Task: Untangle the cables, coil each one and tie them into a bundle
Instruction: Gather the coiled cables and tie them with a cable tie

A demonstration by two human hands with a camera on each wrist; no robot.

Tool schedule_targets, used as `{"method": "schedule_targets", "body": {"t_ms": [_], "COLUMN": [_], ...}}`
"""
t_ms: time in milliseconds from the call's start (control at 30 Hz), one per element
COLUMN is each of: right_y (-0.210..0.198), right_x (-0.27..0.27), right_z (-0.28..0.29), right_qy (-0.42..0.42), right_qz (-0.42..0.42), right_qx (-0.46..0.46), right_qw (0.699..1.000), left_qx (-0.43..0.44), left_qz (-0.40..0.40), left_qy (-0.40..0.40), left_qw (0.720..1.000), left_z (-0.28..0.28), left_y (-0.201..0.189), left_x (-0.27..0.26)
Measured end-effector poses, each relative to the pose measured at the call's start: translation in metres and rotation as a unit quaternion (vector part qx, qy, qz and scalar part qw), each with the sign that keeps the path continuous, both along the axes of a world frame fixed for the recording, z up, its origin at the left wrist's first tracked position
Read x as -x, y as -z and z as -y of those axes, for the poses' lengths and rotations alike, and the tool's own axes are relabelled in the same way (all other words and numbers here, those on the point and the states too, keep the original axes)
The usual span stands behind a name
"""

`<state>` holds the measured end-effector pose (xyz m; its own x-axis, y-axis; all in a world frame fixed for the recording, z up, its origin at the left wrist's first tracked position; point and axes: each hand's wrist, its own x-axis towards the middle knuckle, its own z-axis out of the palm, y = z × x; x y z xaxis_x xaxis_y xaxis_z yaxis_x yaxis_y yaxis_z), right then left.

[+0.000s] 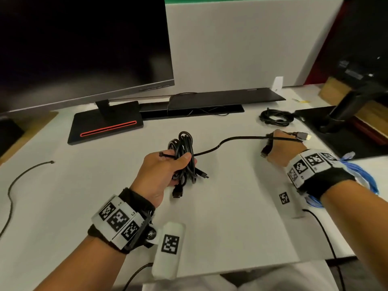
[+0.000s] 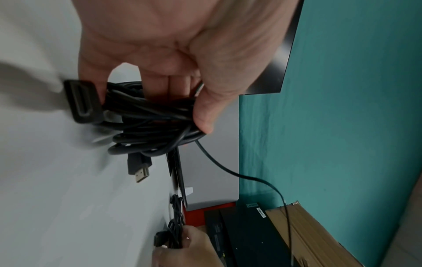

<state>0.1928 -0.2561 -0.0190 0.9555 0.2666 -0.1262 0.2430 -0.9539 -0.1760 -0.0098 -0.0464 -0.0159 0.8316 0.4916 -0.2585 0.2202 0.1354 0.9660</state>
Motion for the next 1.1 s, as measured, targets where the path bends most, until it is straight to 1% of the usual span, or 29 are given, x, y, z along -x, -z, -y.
{"method": "schedule_targets", "body": {"t_ms": [67,133,167,200,233,267,300,333,367,400,433,533,600,633,733,800,867,1000,1100], "right_y": [0.003,0.003,0.004,0.002,0.0,-0.002,-0.003,-0.005,-0.006,-0.008,-0.01,-0.018,-0.023,-0.026,-0.034,-0.038,-0.041,-0.044,-0.043], "right_x": [-0.003,-0.003,-0.003,0.0,0.005,0.009,0.013,0.017,0.02,0.024,0.028,0.041,0.05,0.054,0.062,0.064,0.063,0.062,0.068], "right_z": [0.003,0.007,0.01,0.014,0.017,0.02,0.024,0.027,0.031,0.034,0.035,0.03,0.021,0.016,0.0,-0.01,-0.019,-0.033,-0.046], "right_qy": [-0.029,-0.059,-0.057,-0.037,-0.005,0.03,0.059,0.072,0.07,0.059,0.046,0.022,0.023,0.021,0.01,0.007,0.008,-0.006,-0.015], "right_qz": [0.001,0.004,0.007,0.0,-0.025,-0.059,-0.098,-0.135,-0.168,-0.194,-0.209,-0.226,-0.23,-0.231,-0.234,-0.234,-0.249,-0.315,-0.336], "right_qx": [-0.045,-0.095,-0.145,-0.229,-0.342,-0.454,-0.538,-0.588,-0.619,-0.639,-0.652,-0.682,-0.687,-0.682,-0.649,-0.633,-0.631,-0.63,-0.61], "right_qw": [0.999,0.994,0.988,0.973,0.939,0.888,0.835,0.794,0.764,0.742,0.727,0.695,0.689,0.693,0.724,0.738,0.735,0.71,0.718], "left_qx": [-0.023,-0.057,-0.073,-0.084,-0.094,-0.1,-0.105,-0.109,-0.113,-0.116,-0.118,-0.117,-0.119,-0.125,-0.159,-0.164,-0.162,-0.165,-0.148], "left_qz": [0.002,0.011,0.015,0.018,0.02,0.019,0.014,0.009,0.005,0.001,-0.003,0.004,0.016,0.022,0.045,0.06,0.075,0.089,0.104], "left_qy": [-0.004,-0.024,-0.038,-0.055,-0.068,-0.077,-0.082,-0.089,-0.101,-0.119,-0.138,-0.175,-0.177,-0.175,-0.157,-0.144,-0.129,-0.096,-0.072], "left_qw": [1.0,0.998,0.997,0.995,0.993,0.992,0.991,0.99,0.988,0.986,0.983,0.978,0.977,0.977,0.974,0.974,0.975,0.978,0.981], "left_z": [-0.004,-0.009,-0.014,-0.018,-0.023,-0.029,-0.034,-0.038,-0.042,-0.046,-0.048,-0.049,-0.045,-0.042,-0.034,-0.03,-0.026,-0.015,-0.006], "left_y": [-0.002,-0.005,-0.006,-0.008,-0.009,-0.009,-0.008,-0.007,-0.005,-0.002,0.0,0.005,0.006,0.007,0.009,0.01,0.011,0.01,0.011], "left_x": [-0.005,-0.01,-0.012,-0.013,-0.013,-0.012,-0.012,-0.011,-0.01,-0.01,-0.009,-0.009,-0.01,-0.011,-0.014,-0.015,-0.016,-0.017,-0.018]}}
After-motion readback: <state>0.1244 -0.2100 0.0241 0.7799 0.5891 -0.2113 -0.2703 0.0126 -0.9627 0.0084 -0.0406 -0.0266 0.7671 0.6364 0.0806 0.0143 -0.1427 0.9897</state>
